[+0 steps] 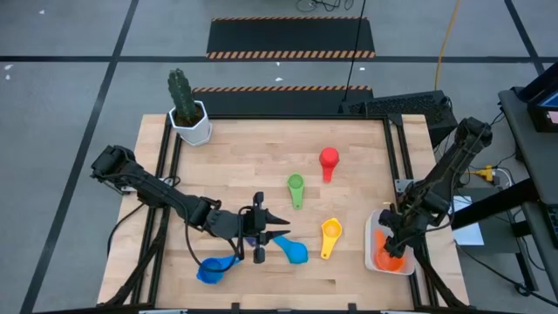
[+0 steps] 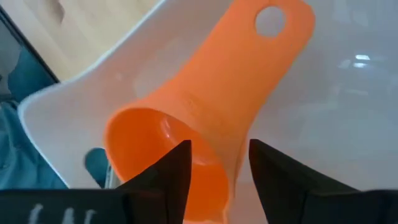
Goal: Nest measuring cups in basket
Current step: Adjust the white bin
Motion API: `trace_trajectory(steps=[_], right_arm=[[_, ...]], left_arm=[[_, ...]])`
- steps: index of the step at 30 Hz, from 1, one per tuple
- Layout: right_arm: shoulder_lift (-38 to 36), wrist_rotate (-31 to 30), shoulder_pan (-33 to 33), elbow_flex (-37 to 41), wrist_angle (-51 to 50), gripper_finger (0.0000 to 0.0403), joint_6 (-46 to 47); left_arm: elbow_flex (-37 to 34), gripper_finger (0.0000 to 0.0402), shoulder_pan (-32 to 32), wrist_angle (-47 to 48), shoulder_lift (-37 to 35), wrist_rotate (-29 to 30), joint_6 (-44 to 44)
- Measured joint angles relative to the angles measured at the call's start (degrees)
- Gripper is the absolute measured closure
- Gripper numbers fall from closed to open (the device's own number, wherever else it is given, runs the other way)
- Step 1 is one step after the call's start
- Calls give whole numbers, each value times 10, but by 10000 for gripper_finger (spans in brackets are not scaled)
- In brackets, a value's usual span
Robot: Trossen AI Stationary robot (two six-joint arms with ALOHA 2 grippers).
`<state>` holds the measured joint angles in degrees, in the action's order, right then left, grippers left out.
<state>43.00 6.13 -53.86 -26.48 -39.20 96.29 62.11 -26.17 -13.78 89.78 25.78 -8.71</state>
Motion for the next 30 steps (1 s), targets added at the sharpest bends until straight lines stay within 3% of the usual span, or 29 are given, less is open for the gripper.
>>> trace_trajectory(steps=[9,20,30], right_arm=[[0,-20,16,-58,-96,260,-30],[2,-40,49,-75,-139,260,-59],[57,-83,95,-223,-327,260,-164]], left_arm=[[0,298,5,-9,6,-5,0],[0,298,11,-34,9,-28,10],[0,298,49,-39,9,-34,25]])
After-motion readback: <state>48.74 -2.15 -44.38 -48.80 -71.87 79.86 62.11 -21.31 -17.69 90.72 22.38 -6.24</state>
